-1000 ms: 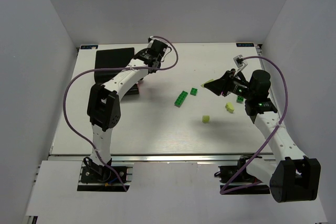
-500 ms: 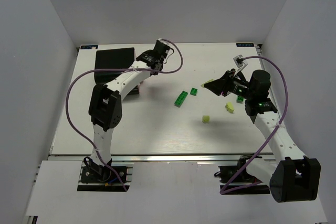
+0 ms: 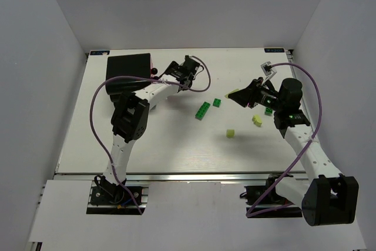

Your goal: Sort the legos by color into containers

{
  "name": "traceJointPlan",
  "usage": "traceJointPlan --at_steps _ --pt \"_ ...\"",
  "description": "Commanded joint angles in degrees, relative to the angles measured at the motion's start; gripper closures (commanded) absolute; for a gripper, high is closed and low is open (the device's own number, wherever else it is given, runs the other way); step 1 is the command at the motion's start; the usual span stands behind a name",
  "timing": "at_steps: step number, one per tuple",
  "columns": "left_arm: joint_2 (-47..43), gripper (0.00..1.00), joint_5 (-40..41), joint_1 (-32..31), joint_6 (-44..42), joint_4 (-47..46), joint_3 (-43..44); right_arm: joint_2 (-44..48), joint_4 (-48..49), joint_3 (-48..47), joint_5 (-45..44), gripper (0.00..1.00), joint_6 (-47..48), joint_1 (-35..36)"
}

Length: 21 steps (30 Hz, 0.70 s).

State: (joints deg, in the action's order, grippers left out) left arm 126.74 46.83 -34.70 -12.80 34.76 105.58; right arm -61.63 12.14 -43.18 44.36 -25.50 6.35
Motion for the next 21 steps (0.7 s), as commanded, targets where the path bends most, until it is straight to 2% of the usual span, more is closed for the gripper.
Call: traceJointPlan --at_steps 1,8,21 --pt "-1.41 0.40 7.12 -0.89 -4.07 -5.31 -2.13 -0.25 1.83 -0.33 1.34 1.00 0.10 -0.46" --pt "0.70 0.41 12.83 -0.90 -6.36 -9.26 -3.80 -0.16 1.75 -0.42 1.35 1.00 0.18 -0.28" --pt "3.87 0.47 22.32 -0.90 -10.75 -17.61 -5.82 0.10 1.66 -0.50 1.61 1.00 0.18 -0.28"
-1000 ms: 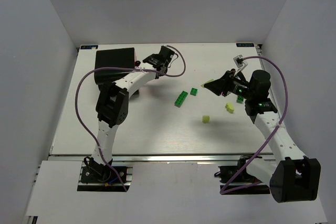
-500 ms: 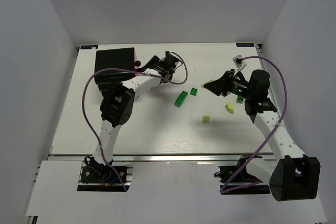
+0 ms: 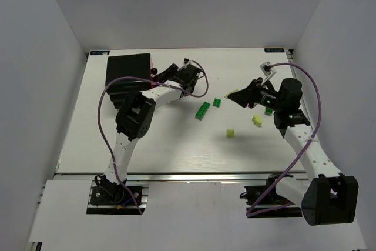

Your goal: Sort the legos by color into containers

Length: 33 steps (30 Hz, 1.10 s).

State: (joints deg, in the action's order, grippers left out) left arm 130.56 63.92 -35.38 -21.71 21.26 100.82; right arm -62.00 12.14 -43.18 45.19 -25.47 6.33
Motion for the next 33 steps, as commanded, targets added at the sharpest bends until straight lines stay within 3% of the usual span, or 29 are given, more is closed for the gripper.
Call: traceJointPlan --at_steps 1,9,17,33 --pt "0.13 0.50 6.03 -0.22 -3.32 -6.55 -2.02 0.47 1.66 -0.59 0.78 1.00 0.16 -0.44" --pt "0.66 0.52 8.32 -0.22 -5.00 -9.82 -3.69 0.47 1.57 -0.50 0.78 1.00 0.16 -0.44" --pt "-0.13 0.70 7.36 -1.36 -5.53 -11.41 -4.14 0.47 1.57 -0.50 0.78 1.00 0.25 -0.44" --pt "-1.28 0.69 6.39 -8.92 -6.41 -13.26 -1.76 0.82 1.48 -0.50 0.69 1.00 0.07 -0.53"
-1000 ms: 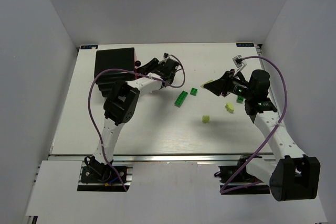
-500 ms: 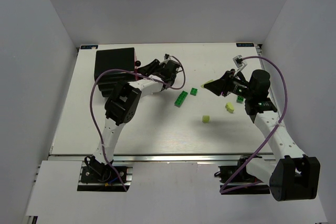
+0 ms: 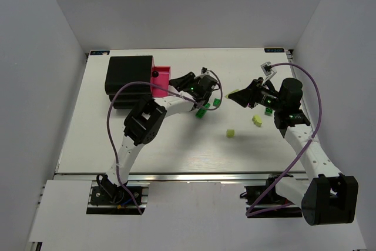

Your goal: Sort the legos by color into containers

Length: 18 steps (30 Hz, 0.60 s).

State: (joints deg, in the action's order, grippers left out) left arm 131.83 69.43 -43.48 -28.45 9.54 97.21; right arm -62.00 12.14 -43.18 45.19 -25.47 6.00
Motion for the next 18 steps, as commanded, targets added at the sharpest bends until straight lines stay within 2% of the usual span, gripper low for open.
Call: traceJointPlan --at_steps 1,3,4,8,18 --pt "-2.54 0.68 0.97 -0.81 0.32 -1.54 1.58 0.83 1.48 -0.50 0.78 1.00 0.07 -0.29" --pt "-2.54 0.63 1.23 -0.81 0.93 -1.19 1.58 0.83 1.48 -0.50 0.78 1.00 -0.01 -0.20" --pt "-2.63 0.49 1.41 -0.81 1.11 -0.93 1.67 0.83 1.39 -0.50 0.78 1.00 0.07 -0.29" --pt "-3.95 0.27 1.59 -0.81 1.55 -1.19 1.58 0.91 1.48 -0.50 0.78 1.00 -0.01 -0.29" --pt "-10.27 0.25 0.00 -1.95 1.90 -0.66 1.93 1.70 1.13 -0.77 -0.36 1.00 0.60 -0.81"
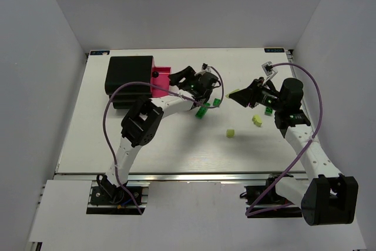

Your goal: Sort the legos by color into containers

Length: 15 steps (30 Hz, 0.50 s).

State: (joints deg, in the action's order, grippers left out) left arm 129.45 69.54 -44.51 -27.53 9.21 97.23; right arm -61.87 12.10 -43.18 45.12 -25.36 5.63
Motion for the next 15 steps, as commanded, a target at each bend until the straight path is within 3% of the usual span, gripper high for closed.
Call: traceJointPlan --at_steps 1,12,15 --pt "-8.59 0.25 -0.37 -0.93 0.90 -0.60 1.13 1.66 1.09 -0.85 -0.30 1.00 0.49 -0.62" --pt "-17.73 0.26 -3.71 -5.50 5.81 5.99 -3.28 4.73 -1.37 -2.78 -5.83 1.00 4.09 -2.72" --pt "-20.72 0.31 -3.79 -6.55 8.62 8.80 -3.10 5.44 -3.39 -4.45 -7.15 1.00 5.67 -3.17"
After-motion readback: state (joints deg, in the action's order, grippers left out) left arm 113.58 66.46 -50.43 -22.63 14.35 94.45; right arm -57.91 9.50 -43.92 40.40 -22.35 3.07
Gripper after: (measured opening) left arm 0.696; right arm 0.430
